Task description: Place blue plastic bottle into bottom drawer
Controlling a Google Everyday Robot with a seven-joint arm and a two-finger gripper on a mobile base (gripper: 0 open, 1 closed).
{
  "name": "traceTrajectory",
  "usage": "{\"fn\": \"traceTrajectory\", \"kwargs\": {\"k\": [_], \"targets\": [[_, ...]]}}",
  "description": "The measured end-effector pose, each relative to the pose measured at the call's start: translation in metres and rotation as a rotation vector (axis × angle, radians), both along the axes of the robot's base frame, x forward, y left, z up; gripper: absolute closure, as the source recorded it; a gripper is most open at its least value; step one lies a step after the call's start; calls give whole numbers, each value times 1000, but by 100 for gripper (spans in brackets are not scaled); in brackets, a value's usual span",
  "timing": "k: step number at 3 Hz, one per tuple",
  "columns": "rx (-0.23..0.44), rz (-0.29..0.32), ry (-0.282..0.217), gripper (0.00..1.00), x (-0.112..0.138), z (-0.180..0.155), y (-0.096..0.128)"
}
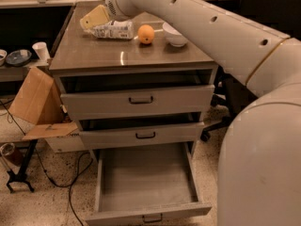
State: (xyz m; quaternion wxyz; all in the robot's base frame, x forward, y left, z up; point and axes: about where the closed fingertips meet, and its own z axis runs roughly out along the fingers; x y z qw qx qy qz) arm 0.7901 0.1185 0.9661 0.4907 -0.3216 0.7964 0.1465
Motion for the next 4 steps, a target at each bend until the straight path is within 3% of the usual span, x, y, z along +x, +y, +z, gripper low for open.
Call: {"fn": "traceTrajectory", "kwargs": {"k": [2, 4], "targets": [[-14, 54, -27, 0, 14, -6, 18], [-26, 60, -36, 0, 72, -42, 48]]}}
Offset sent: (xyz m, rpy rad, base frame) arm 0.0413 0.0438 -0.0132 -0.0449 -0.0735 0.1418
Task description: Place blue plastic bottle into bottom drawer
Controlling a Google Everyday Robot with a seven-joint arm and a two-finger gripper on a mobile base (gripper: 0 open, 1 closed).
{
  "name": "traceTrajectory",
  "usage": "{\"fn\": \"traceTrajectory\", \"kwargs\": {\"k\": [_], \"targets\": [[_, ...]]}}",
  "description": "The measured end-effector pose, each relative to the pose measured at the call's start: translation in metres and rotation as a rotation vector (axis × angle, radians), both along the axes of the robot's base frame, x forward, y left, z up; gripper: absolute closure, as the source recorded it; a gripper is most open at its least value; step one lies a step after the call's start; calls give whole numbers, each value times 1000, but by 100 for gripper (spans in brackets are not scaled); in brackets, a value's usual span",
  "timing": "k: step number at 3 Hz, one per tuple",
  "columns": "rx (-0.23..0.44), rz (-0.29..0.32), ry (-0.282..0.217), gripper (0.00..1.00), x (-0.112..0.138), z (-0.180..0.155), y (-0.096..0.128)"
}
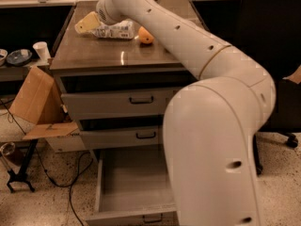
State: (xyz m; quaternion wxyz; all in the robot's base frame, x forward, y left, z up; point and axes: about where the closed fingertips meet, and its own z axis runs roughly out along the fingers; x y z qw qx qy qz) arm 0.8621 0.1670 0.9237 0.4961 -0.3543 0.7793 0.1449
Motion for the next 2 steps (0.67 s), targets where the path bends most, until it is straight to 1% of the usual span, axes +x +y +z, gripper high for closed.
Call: {"fn": "traceTrajectory", "kwargs": {"k": [1, 2], "targets": [[-16, -49, 24, 0, 29, -27, -1], [-30, -82, 25, 0, 45, -38, -7]]}}
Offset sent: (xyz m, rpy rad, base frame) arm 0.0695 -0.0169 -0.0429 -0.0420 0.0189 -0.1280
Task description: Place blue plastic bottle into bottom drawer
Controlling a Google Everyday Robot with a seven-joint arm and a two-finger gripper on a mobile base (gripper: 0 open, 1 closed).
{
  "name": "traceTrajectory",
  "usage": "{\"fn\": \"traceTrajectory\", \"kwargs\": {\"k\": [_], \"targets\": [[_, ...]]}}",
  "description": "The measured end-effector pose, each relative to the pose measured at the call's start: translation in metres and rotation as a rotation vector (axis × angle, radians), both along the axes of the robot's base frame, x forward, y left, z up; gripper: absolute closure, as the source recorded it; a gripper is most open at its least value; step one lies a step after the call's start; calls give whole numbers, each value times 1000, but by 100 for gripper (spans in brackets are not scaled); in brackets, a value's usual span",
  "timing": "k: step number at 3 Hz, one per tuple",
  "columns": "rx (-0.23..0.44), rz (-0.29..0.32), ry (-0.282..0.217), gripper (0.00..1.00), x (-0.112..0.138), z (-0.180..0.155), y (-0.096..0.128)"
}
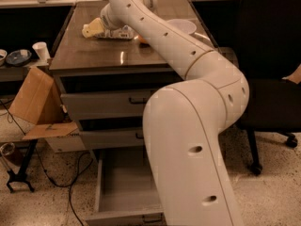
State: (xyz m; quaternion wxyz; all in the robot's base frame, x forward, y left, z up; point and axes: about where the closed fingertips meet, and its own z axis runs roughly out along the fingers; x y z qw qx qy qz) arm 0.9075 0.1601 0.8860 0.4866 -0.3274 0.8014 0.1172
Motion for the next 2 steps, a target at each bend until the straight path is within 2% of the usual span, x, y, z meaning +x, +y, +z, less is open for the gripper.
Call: {"fn": "traceTrajectory", "kwargs": {"k": [1, 2], "targets": [[-46, -32, -28, 0, 20, -4, -9], [-121, -38, -35, 4, 35, -9, -8]]}}
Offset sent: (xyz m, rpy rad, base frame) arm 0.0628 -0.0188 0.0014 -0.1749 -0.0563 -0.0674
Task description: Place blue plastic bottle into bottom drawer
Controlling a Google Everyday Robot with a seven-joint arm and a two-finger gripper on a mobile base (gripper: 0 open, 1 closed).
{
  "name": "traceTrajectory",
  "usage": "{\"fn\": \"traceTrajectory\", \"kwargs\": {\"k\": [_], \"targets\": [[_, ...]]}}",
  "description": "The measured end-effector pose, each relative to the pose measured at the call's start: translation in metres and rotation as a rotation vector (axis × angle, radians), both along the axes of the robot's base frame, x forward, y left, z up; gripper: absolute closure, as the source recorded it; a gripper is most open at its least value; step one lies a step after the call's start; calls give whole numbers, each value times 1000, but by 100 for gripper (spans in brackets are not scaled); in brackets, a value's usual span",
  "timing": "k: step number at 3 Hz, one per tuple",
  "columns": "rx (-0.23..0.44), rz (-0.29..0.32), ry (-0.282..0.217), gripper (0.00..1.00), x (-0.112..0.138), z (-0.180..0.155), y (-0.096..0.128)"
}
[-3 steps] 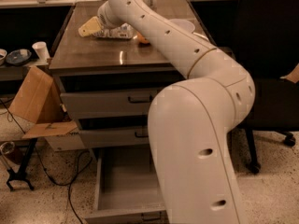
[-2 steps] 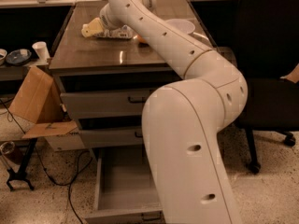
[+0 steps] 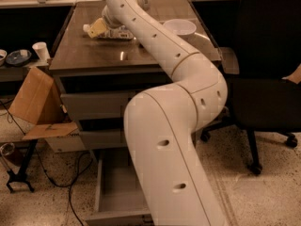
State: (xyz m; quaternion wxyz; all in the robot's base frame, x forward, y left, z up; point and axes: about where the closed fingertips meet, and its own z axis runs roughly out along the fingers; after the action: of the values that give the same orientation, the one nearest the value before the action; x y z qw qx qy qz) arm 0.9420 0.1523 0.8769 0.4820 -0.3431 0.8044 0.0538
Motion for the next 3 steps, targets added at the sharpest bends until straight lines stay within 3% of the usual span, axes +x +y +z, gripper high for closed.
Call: {"fn": "traceTrajectory", "kwargs": {"k": [2, 3], "targets": [[-96, 81, 66, 50, -10, -11, 15], [-86, 110, 84, 73, -14, -10, 22]]}}
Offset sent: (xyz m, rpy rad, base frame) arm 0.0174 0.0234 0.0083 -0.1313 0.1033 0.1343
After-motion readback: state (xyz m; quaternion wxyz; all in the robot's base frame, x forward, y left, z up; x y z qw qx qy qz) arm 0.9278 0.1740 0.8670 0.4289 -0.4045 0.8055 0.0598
